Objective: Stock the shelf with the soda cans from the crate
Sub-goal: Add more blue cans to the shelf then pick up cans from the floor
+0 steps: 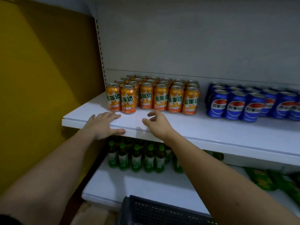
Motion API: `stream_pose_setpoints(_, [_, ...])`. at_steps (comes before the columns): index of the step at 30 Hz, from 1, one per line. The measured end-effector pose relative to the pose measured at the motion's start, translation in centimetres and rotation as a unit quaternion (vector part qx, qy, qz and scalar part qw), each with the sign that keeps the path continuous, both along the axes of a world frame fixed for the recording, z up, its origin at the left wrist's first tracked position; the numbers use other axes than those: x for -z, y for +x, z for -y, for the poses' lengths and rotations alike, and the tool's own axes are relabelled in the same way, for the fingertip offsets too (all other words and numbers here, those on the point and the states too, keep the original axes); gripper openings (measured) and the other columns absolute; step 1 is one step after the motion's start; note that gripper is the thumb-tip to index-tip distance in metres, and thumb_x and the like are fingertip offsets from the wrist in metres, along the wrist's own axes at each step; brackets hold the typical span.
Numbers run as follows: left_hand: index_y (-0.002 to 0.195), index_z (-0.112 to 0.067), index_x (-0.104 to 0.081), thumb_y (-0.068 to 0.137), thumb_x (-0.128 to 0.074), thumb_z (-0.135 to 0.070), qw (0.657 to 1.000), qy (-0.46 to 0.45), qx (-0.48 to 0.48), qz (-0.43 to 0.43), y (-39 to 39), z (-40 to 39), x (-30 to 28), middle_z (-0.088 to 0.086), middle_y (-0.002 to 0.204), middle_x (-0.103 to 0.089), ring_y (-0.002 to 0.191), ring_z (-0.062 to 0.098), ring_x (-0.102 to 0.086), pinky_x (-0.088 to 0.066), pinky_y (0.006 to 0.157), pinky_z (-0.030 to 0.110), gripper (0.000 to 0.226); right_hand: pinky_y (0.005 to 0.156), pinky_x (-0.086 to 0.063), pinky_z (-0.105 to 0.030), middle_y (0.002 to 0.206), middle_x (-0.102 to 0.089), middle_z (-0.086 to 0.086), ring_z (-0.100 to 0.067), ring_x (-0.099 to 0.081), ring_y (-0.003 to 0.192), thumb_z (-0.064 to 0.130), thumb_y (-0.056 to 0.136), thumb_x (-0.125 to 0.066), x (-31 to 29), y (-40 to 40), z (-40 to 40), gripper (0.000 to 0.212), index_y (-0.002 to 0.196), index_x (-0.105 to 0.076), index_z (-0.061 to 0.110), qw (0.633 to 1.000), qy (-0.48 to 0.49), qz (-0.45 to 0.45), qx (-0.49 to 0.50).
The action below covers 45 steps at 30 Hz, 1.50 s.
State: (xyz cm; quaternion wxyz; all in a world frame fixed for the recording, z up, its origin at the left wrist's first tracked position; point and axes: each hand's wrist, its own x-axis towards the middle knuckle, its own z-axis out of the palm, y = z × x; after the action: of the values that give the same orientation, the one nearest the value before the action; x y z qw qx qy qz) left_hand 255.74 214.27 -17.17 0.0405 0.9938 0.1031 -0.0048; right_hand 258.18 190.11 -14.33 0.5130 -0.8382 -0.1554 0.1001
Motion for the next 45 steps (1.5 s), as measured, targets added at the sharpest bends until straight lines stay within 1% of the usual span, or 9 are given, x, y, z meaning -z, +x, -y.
stream_pose_setpoints(2, [0.153, -0.044, -0.016, 0.074, -0.037, -0.089, 0.998, 0.015, -0.055, -0.04, -0.9, 1.3, -0.7, -0.003, 0.164, -0.015, 0.148, 0.025, -0.017, -0.016, 0.116, 0.056, 0.093, 0.084, -0.055, -0.042, 0.102, -0.062, -0.006, -0.022, -0.061, 0.088, 0.032, 0.097, -0.058, -0.2, -1.6, 2.9, 0.025, 0.115, -0.058, 0.015, 1.0, -0.019, 0.016, -0.015])
stream_pose_setpoints(5, [0.151, -0.028, -0.031, 0.093, -0.038, -0.067, 0.992, 0.012, -0.128, 0.001, -3.2, 6.7, -1.0, 0.013, 0.151, -0.035, 0.134, 0.036, -0.038, -0.036, 0.107, 0.051, 0.07, 0.068, -0.051, -0.032, 0.099, -0.064, -0.006, -0.021, -0.061, 0.083, 0.028, 0.098, -0.055, 0.3, -3.8, 7.6, 0.019, 0.107, -0.064, 0.013, 0.997, -0.068, 0.036, -0.017])
stream_pose_setpoints(10, [0.139, -0.025, -0.049, 0.099, -0.032, -0.055, 0.974, -0.187, -0.064, 0.11, -7.8, 20.6, 1.6, 0.009, 0.137, -0.054, 0.121, 0.034, -0.052, -0.047, 0.098, 0.046, 0.053, 0.082, -0.049, -0.033, 0.104, -0.066, -0.007, -0.024, -0.062, 0.097, 0.029, 0.097, -0.057, 4.2, -8.3, 15.6, 0.024, 0.11, -0.067, 0.01, 0.987, -0.154, 0.044, 0.003])
stream_pose_setpoints(15, [0.136, -0.026, -0.052, 0.1, -0.031, -0.057, 0.944, -0.327, 0.001, 0.035, -11.1, 32.6, 5.1, 0.002, 0.136, -0.056, 0.118, 0.027, -0.054, -0.044, 0.096, 0.038, 0.052, 0.086, -0.051, -0.038, 0.107, -0.067, -0.009, -0.027, -0.062, 0.098, 0.031, 0.096, -0.058, 9.0, -13.0, 23.8, 0.022, 0.108, -0.065, 0.013, 0.978, -0.209, 0.013, 0.029])
stream_pose_setpoints(21, [0.13, -0.022, -0.056, 0.1, -0.039, -0.052, 0.928, -0.365, 0.039, -0.063, -14.4, 44.5, 13.1, 0.004, 0.133, -0.057, 0.117, 0.027, -0.054, -0.044, 0.101, 0.04, 0.046, 0.081, -0.05, -0.036, 0.103, -0.068, -0.014, -0.031, -0.062, 0.098, 0.026, 0.093, -0.058, 16.1, -18.2, 34.1, 0.023, 0.106, -0.066, 0.01, 0.967, -0.235, -0.065, 0.07])
stream_pose_setpoints(29, [0.1, -0.02, -0.067, 0.099, -0.049, -0.032, 0.888, -0.413, 0.073, -0.187, -19.7, 58.6, 23.5, 0.004, 0.107, -0.066, 0.104, 0.024, -0.061, -0.043, 0.084, 0.029, 0.022, 0.081, -0.05, -0.036, 0.104, -0.069, -0.019, -0.033, -0.064, 0.1, 0.023, 0.092, -0.061, 26.9, -24.8, 48.0, 0.027, 0.106, -0.067, 0.0, 0.939, -0.187, -0.21, 0.199])
stream_pose_setpoints(34, [0.107, -0.017, -0.058, 0.1, -0.046, -0.037, 0.874, -0.378, 0.068, -0.297, -22.6, 65.1, 31.2, 0.004, 0.084, -0.063, 0.067, 0.012, -0.053, -0.04, 0.067, 0.03, 0.025, 0.086, -0.053, -0.039, 0.116, -0.064, -0.019, -0.037, -0.063, 0.107, 0.03, 0.092, -0.06, 35.9, -28.7, 54.3, 0.039, 0.118, -0.056, 0.001, 0.872, -0.166, -0.335, 0.317])
stream_pose_setpoints(39, [0.111, -0.015, -0.063, 0.097, -0.05, -0.03, 0.862, -0.358, 0.069, -0.352, -23.4, 70.5, 38.2, 0.0, 0.098, -0.06, 0.101, 0.023, -0.058, -0.039, 0.077, 0.026, 0.024, 0.095, -0.051, -0.046, 0.132, -0.053, -0.023, -0.041, -0.057, 0.117, 0.039, 0.086, -0.065, 44.1, -30.4, 57.6, 0.074, 0.138, -0.035, -0.004, 0.775, -0.09, -0.411, 0.47])
stream_pose_setpoints(45, [0.111, -0.014, -0.064, 0.098, -0.051, -0.039, 0.857, -0.344, 0.055, -0.381, -23.6, 73.6, 45.1, 0.008, 0.107, -0.067, 0.1, 0.026, -0.063, -0.05, 0.088, 0.034, 0.031, 0.103, -0.044, -0.048, 0.145, -0.031, -0.024, -0.043, -0.044, 0.129, 0.045, 0.08, -0.073, 51.1, -28.8, 59.0, 0.109, 0.153, -0.003, 0.006, 0.651, -0.005, -0.447, 0.613])
